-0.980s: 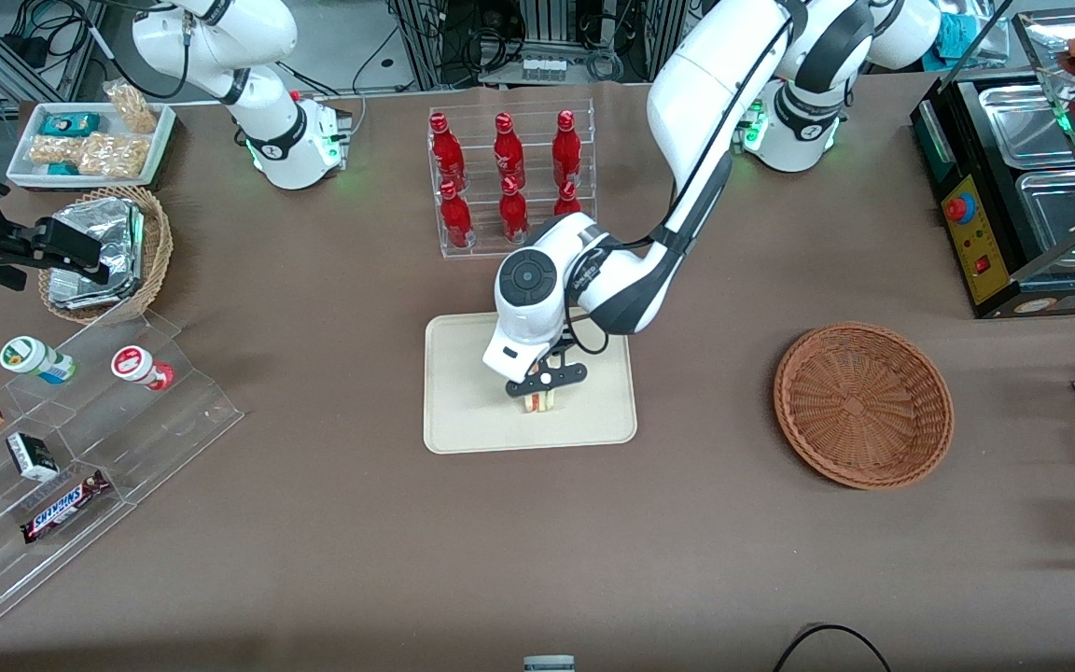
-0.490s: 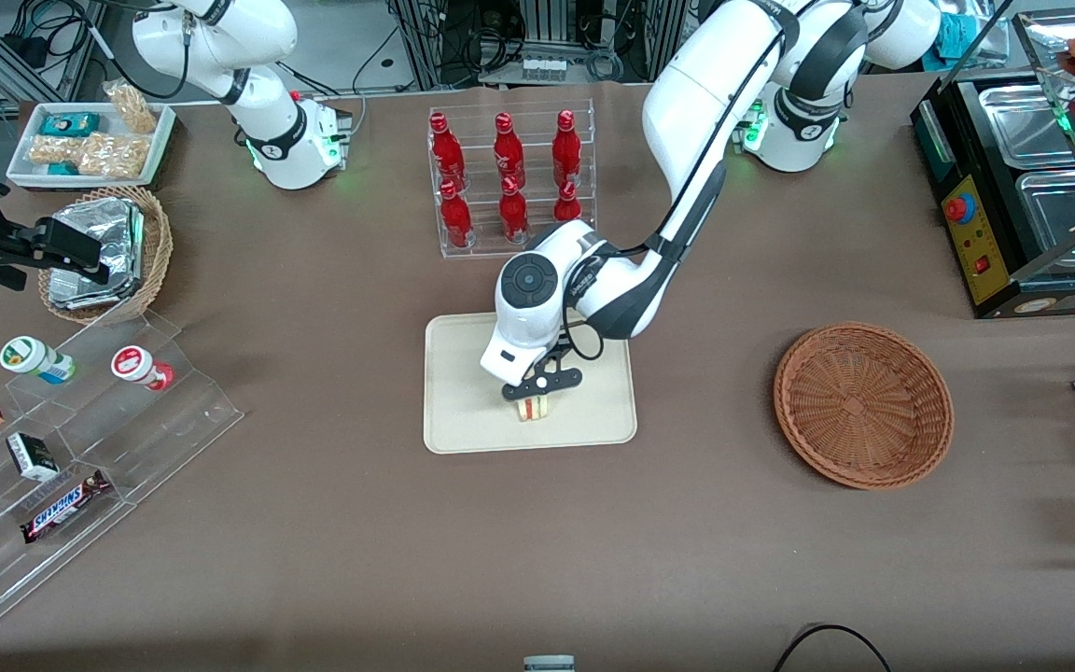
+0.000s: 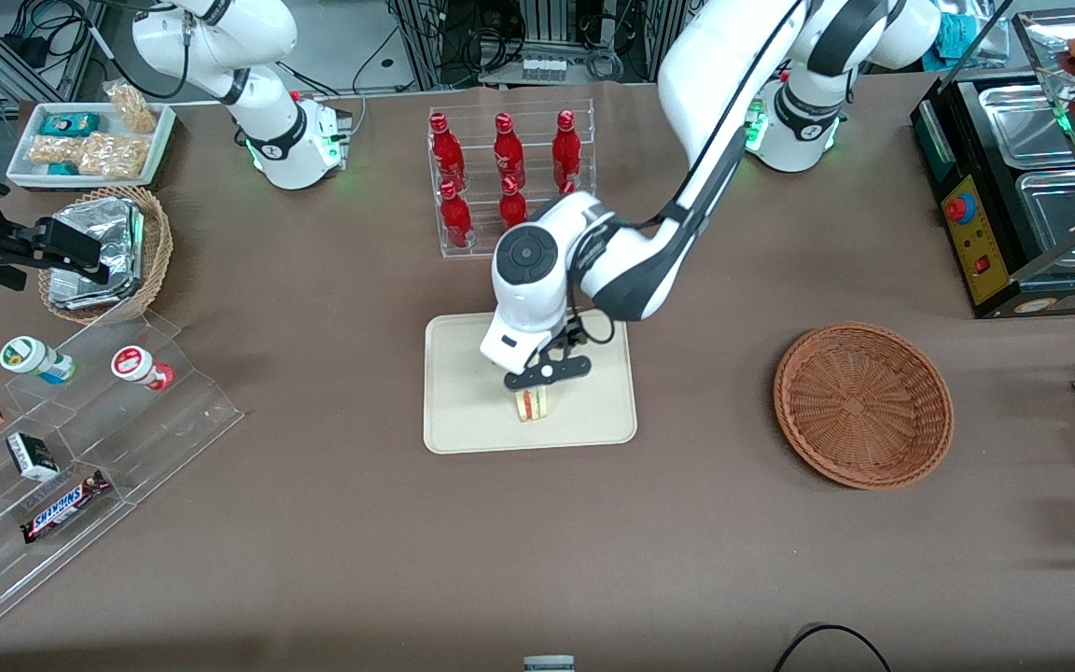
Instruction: Place sandwich from basket to tray
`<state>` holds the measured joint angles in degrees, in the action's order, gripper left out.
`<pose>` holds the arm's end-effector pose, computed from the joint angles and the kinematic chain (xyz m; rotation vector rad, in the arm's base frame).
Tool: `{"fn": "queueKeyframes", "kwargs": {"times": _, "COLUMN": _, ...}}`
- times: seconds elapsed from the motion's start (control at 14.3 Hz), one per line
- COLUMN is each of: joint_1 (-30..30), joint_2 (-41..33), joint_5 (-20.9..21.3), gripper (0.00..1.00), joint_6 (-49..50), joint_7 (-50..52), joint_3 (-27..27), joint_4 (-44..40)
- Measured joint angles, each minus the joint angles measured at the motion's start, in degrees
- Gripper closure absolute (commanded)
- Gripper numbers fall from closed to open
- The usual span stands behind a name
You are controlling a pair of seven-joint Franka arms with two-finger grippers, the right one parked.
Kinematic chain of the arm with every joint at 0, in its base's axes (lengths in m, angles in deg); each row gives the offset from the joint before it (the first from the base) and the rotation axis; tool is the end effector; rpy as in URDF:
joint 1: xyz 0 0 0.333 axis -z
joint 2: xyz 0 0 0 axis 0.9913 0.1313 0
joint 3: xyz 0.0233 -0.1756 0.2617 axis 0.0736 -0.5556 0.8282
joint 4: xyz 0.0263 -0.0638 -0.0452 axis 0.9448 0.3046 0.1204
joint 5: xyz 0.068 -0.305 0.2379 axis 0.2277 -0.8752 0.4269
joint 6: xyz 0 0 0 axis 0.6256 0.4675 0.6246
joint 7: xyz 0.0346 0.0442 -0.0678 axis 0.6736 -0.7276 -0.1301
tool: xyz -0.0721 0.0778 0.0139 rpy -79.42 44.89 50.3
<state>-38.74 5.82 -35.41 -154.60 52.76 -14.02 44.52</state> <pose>0.5163 -0.5150 0.3194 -3.0762 -0.3531 0.0703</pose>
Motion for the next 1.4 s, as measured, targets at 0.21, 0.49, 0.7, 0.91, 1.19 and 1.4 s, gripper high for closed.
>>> {"fn": "queueKeyframes", "kwargs": {"times": 0.21, "joint_1": -4.46, "joint_2": -5.98, "joint_5": 0.24, "gripper": 0.0, "joint_6": 7.39, "joint_7": -1.66, "joint_3": 0.64, "joint_4": 2.88}}
{"fn": "queueKeyframes", "kwargs": {"times": 0.49, "joint_1": -12.8, "joint_2": -13.74, "joint_5": 0.28, "gripper": 0.0, "joint_6": 8.23, "joint_7": -16.11, "joint_3": 0.81, "joint_4": 13.69}}
{"fn": "queueKeyframes", "kwargs": {"times": 0.7, "joint_1": -20.04, "joint_2": -20.57, "joint_5": 0.35, "gripper": 0.0, "joint_6": 11.93, "joint_7": -29.04, "joint_3": 1.0, "joint_4": 19.77}}
{"fn": "queueKeyframes", "kwargs": {"times": 0.91, "joint_1": -27.42, "joint_2": -27.28, "joint_5": 0.36, "gripper": 0.0, "joint_6": 18.16, "joint_7": -41.39, "joint_3": 1.12, "joint_4": 21.37}}
{"fn": "queueKeyframes", "kwargs": {"times": 1.19, "joint_1": -32.81, "joint_2": -33.92, "joint_5": 0.44, "gripper": 0.0, "joint_6": 21.86, "joint_7": -50.98, "joint_3": 1.09, "joint_4": 21.72}}
{"fn": "queueKeyframes", "kwargs": {"times": 1.4, "joint_1": -39.79, "joint_2": -38.69, "joint_5": 0.64, "gripper": 0.0, "joint_6": 23.24, "joint_7": -55.31, "joint_3": -2.37, "joint_4": 21.67}}
